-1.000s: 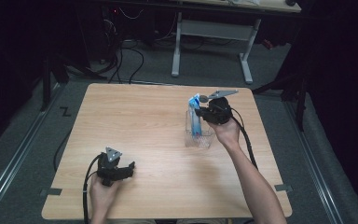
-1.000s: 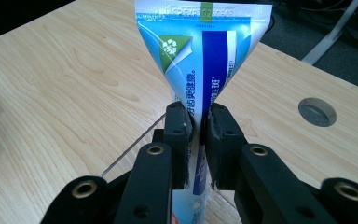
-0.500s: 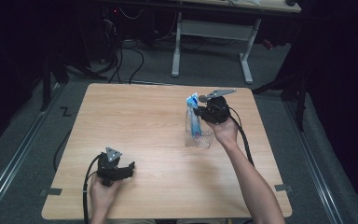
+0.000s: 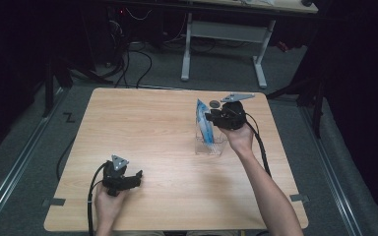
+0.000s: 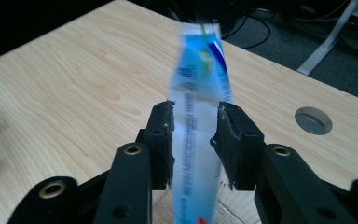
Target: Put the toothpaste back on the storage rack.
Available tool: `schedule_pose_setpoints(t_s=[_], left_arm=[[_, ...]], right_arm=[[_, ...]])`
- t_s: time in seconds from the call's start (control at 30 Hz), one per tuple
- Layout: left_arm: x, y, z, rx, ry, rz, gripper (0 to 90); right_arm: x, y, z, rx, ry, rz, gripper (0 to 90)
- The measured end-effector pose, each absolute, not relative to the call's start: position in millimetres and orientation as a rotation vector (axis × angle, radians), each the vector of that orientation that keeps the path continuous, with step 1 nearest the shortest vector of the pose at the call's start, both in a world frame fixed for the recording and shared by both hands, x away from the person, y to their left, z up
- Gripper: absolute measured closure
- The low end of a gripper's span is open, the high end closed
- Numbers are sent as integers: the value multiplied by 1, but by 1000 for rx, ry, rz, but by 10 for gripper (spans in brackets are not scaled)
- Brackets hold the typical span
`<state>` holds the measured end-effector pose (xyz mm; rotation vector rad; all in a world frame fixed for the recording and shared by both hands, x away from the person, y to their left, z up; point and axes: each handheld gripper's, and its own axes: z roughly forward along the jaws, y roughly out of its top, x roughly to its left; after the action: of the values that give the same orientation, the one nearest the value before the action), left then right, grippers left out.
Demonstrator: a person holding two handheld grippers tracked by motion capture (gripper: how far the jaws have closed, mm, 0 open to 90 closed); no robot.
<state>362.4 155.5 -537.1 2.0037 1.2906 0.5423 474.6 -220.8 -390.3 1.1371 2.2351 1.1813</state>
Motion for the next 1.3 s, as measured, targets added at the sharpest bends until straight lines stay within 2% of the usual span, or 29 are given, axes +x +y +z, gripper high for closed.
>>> schedule_pose_setpoints(t_s=[0.03, 0.23, 1.3], left_arm=[[362, 156, -537, 2004, 1291, 542, 184], [362, 156, -537, 2005, 1290, 541, 184], [362, 156, -537, 2005, 1290, 541, 183]], right_arm=[[472, -223, -387, 1149, 2228, 1202, 610], [467, -232, -381, 1159, 2204, 1210, 553], [439, -281, -366, 1200, 2068, 1233, 545]])
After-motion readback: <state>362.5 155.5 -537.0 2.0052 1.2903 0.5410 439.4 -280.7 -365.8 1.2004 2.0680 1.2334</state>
